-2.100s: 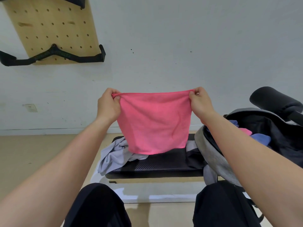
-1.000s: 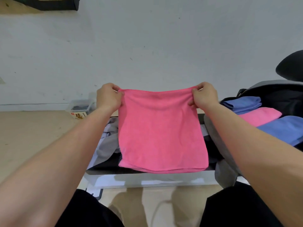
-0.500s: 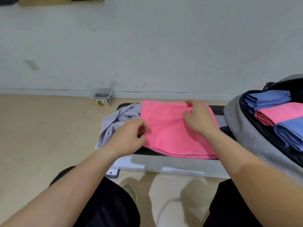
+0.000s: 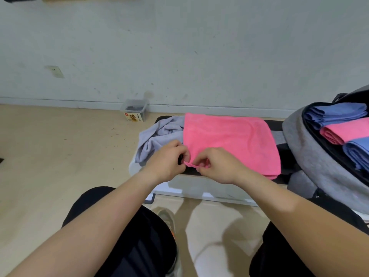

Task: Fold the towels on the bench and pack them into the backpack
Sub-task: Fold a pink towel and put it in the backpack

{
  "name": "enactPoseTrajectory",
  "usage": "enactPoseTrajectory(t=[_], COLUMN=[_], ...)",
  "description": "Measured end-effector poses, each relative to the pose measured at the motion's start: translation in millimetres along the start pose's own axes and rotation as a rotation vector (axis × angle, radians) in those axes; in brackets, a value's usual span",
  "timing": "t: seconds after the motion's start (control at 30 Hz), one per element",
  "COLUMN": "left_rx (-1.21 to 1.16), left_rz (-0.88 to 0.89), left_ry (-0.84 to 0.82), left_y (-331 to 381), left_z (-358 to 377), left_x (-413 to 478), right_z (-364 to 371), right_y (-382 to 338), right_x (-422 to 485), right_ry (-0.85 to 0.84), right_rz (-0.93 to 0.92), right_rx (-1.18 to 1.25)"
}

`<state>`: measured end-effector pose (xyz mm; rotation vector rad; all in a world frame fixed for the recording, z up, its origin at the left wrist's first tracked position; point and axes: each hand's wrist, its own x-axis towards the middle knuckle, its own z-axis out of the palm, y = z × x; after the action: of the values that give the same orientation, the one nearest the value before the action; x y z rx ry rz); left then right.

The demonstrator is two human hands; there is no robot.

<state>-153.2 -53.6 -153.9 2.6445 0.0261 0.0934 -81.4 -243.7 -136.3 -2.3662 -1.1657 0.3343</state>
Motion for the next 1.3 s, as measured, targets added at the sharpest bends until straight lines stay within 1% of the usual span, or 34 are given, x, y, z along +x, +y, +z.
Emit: enactPoseTrajectory(t=[0.13,0.2,0.23,0.3,0.4,0.47,0.53,0.67,0.73,0.8,0.87,0.97,1.07,1.17,1.3], left_rx=[-0.021,-0.037,-0.007,0.133,0.428,0.517,0.501,0.340,0.293,0.261,0.258,0.259,0.263,0.266,0.227], left_rz=[-0.039,-0.065,-0.064,-0.057,-0.036,0.020,0.045,-0.029,-0.015,0.014,0.026,0.002,-0.006,-0.016,-0.057], left_ry=[0.019,0.048,0.068,0.127,0.235,0.300,0.318,0.221,0.208,0.197,0.203,0.211,0.184,0.198,0.177], left_y=[2.2,5.7,8.0,12.7,17.2,17.4,16.9,18.9,18.8,18.3,18.0,17.1,14.2,10.1,6.7], left_z=[-3.3,-6.6,-7.4,-7.8,-4.4,-1.1,0.9,3.8,3.9,2.8,2.9,7.9,14.8,15.6,15.8], left_x=[-2.9,-7.4,-9.8,-14.3,-19.1,-21.7,-23.2,-22.1,-23.7,-24.2,-24.6,-28.4,-33.5,-33.1,-31.2], right_z=[-5.7,-6.0,-5.9,-5.4,-6.8,-8.1,-7.8,-0.4,5.8,11.2,14.7,14.3,8.4,5.1,7.4], right_y=[6.8,12.3,14.3,16.9,18.4,19.1,20.3,22.0,21.2,20.6,21.7,28.5,36.3,43.3,55.9], right_x=[1.3,2.1,2.3,3.0,3.3,2.8,1.7,-4.6,-9.7,-14.3,-18.3,-24.7,-33.3,-43.4,-55.2], right_ry=[0.008,0.031,0.031,0.013,-0.036,-0.050,-0.064,-0.088,-0.045,0.021,0.085,0.148,0.140,0.110,0.169], right_rz=[-0.012,0.018,0.034,0.038,0.020,0.009,-0.006,-0.032,-0.056,-0.071,-0.073,-0.040,-0.016,0.016,0.060], right_rx=[0.013,-0.012,-0.016,-0.027,-0.051,-0.047,-0.059,-0.133,-0.193,-0.305,-0.407,-0.484,-0.524,-0.584,-0.651])
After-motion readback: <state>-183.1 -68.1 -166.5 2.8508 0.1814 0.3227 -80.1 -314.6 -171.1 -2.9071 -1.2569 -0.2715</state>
